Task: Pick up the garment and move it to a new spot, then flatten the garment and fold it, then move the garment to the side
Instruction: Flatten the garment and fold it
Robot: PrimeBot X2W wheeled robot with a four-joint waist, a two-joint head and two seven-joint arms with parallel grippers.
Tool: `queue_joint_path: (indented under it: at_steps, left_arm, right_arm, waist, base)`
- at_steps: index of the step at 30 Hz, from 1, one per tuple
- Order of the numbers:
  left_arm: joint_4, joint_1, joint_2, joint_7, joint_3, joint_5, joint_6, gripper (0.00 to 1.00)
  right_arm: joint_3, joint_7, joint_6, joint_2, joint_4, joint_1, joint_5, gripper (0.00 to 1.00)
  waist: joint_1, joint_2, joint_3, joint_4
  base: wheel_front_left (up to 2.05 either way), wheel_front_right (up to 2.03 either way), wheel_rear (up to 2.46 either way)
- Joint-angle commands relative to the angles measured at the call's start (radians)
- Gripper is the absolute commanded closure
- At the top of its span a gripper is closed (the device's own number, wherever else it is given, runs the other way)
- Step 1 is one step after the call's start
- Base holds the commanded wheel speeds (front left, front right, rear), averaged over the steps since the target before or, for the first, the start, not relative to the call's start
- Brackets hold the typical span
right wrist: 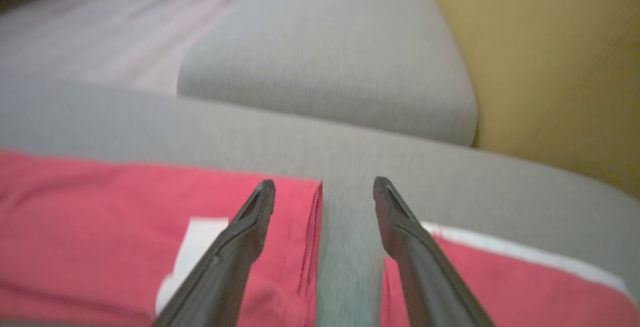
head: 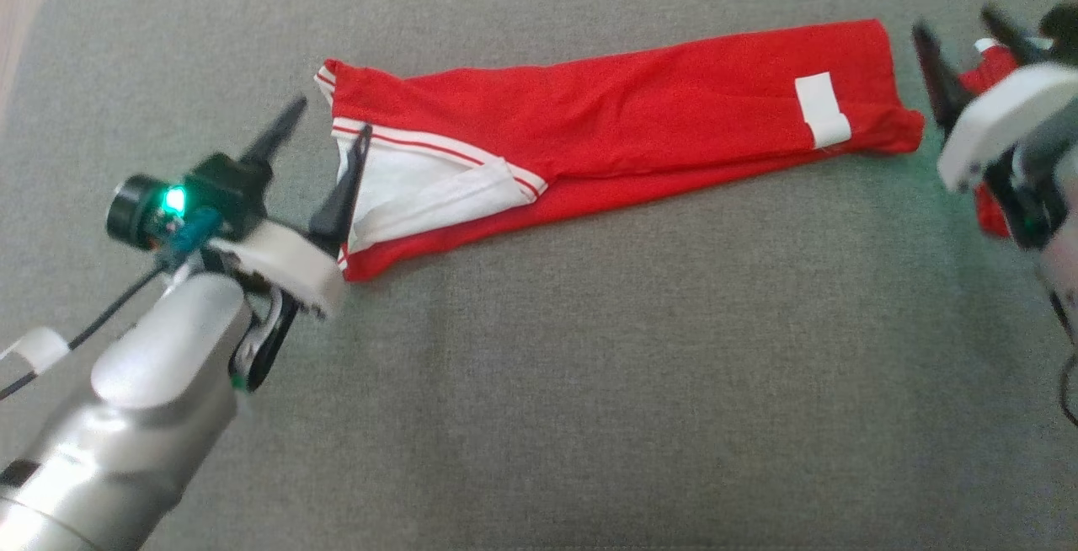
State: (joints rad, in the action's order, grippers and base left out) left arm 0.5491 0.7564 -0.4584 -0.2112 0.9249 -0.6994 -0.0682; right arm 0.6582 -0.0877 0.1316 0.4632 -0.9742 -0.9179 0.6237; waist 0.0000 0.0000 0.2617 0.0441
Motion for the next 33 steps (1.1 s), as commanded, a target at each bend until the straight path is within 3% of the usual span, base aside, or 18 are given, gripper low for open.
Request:
queue_joint_path:
  at_steps: [1,7,12,18,23,27,33]
  left_arm:
    - [-0.03,0.057,-0.023,-0.025,-0.072,-0.01,-0.023,0.0]
    - [-0.173,-0.028,0.02,-0.05,-0.302,-0.015,-0.12,0.0]
    - [-0.315,-0.213,0.092,-0.05,-0.487,0.045,-0.135,0.0]
    - [-0.369,-0.406,0.181,-0.05,-0.628,0.176,-0.105,0.0]
    - [-0.366,-0.527,0.238,-0.05,-0.688,0.281,-0.076,0.0]
    - [-0.367,-0.569,0.285,-0.05,-0.734,0.329,-0.046,0.0]
    - [-0.353,-0.54,0.323,-0.05,-0.766,0.388,0.017,0.0]
  right_arm:
    - [-0.016,-0.038,-0.001,-0.017,0.033,-0.03,0.015,0.0]
    - [-0.11,-0.158,-0.001,-0.134,0.096,-0.021,0.039,0.0]
    - [-0.233,-0.173,-0.001,-0.227,0.223,0.073,-0.048,0.0]
    - [-0.445,-0.174,-0.001,-0.36,0.463,0.351,-0.236,0.0]
    - [-0.501,-0.174,-0.001,-0.408,0.571,0.547,-0.322,0.0]
    - [-0.485,-0.174,-0.001,-0.412,0.601,0.596,-0.33,0.0]
    - [-0.535,-0.174,-0.001,-0.413,0.569,0.54,-0.36,0.0]
  waist:
    - [0.0,0.0,-0.014,-0.006]
    - [0.0,0.0,-0.061,-0.026]
    - [0.0,0.0,-0.083,-0.031]
    - [0.0,0.0,-0.102,-0.024]
    - [0.0,0.0,-0.108,-0.031]
    - [0.0,0.0,-0.087,-0.036]
    - [0.0,0.0,-0.024,-0.028]
  base:
    - [0.0,0.0,0.0]
    - [0.0,0.0,0.0]
    - [0.0,0.0,0.0]
    - [0.0,0.0,0.0]
    - [0.0,0.0,0.0]
    - [0.0,0.0,0.0]
    - [0.0,0.0,0.0]
